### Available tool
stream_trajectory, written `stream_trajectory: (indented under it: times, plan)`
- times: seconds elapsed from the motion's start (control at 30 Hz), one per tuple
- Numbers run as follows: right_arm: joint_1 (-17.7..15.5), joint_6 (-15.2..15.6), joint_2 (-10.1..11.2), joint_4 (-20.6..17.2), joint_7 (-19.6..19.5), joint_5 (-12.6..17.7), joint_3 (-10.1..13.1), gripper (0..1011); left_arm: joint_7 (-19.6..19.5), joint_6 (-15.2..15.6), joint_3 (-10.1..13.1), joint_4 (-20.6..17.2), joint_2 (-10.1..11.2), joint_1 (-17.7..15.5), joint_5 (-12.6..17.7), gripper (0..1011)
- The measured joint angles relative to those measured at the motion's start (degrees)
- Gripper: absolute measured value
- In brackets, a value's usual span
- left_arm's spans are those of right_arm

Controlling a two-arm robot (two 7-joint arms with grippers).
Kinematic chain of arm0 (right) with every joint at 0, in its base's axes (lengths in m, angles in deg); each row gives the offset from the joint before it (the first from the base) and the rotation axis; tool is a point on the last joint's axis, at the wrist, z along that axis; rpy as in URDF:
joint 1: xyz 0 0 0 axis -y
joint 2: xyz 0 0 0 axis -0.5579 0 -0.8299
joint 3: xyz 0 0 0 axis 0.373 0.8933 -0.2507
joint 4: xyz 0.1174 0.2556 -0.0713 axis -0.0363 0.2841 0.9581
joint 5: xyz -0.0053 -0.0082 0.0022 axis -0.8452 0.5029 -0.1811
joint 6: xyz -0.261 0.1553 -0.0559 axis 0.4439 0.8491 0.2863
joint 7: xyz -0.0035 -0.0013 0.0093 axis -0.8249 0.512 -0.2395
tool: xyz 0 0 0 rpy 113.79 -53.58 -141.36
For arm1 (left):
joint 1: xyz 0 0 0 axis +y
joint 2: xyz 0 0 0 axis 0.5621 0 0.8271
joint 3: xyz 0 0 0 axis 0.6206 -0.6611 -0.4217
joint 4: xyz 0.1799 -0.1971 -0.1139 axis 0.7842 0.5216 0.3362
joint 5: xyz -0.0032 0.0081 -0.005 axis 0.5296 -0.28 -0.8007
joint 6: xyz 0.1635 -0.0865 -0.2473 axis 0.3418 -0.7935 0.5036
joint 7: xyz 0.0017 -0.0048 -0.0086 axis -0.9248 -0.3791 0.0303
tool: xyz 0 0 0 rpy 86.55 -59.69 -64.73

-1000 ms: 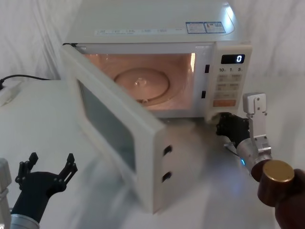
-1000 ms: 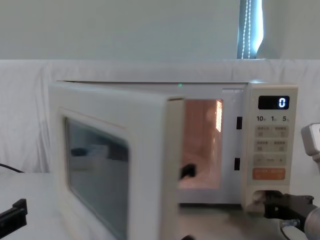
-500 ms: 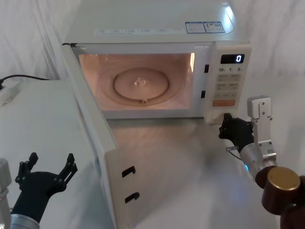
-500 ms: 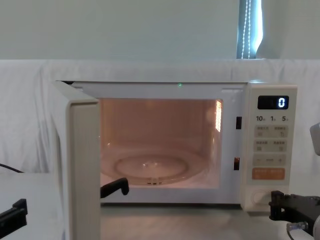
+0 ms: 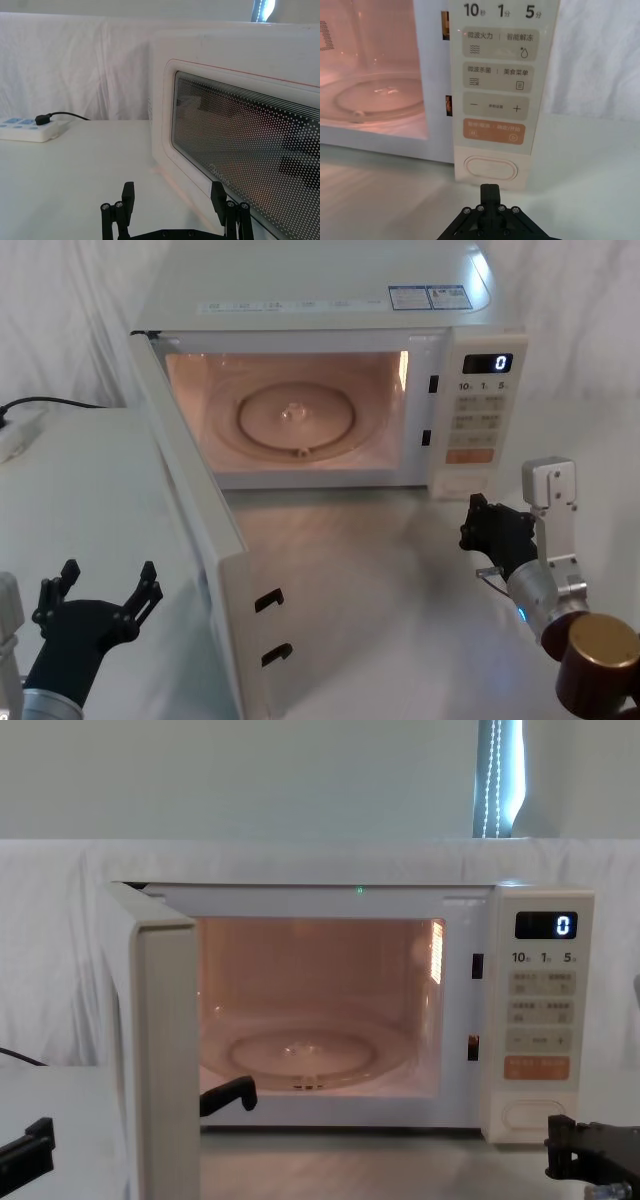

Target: Press the button to open the microwave door with one hand; close the microwave door with the other hand.

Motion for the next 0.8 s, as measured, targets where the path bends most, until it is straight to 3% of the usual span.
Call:
stream_trajectory:
  times: [0.43, 0.8]
  plan:
    - [-8.3, 0.9, 0.6, -12.2, -0.4, 0.0, -0.7, 0, 0.0, 0.0, 0.0, 0.0, 0.0, 0.0, 0.0, 1001]
    - [-13.1, -0.6, 0.2, -16.3, -2.3, -1.4, -1.3, 0, 0.0, 0.0, 0.0, 0.0, 0.0, 0.0, 0.0, 1001]
